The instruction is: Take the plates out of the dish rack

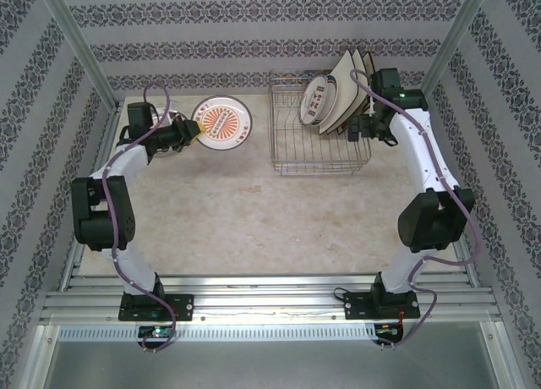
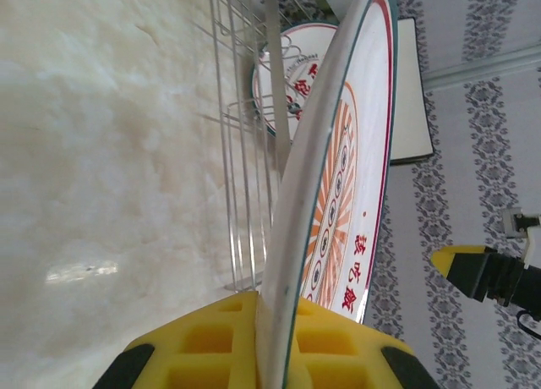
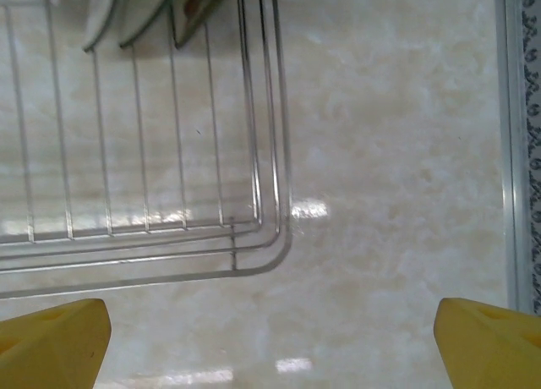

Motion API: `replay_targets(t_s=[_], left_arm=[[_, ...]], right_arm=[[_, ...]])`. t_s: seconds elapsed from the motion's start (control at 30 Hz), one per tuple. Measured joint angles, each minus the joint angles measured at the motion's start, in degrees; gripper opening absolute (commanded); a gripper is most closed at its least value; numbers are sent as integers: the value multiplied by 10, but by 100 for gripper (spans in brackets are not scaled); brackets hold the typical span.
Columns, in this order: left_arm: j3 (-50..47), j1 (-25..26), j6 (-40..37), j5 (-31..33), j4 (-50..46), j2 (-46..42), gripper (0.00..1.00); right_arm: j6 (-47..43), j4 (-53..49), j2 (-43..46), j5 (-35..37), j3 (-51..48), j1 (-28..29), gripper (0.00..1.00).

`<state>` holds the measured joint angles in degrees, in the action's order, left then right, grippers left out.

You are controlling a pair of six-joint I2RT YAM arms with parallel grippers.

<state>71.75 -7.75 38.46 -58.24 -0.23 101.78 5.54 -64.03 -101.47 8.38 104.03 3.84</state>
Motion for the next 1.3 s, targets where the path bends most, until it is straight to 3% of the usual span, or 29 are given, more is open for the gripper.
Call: replay_targets(t_s=[0.27,0.57,1.3], left_arm=[[-61,-67,-8,55,-12,-59,0],[-144,-135,47,109,45,-66,0],[-156,-166,96,118,131,-20,0]], right_arm=[[-16,-19,-13,8,2,-4,98],[-26,-20,-13,11,2,-7,98],[-33,-18,-10,17,-14,-7,98]])
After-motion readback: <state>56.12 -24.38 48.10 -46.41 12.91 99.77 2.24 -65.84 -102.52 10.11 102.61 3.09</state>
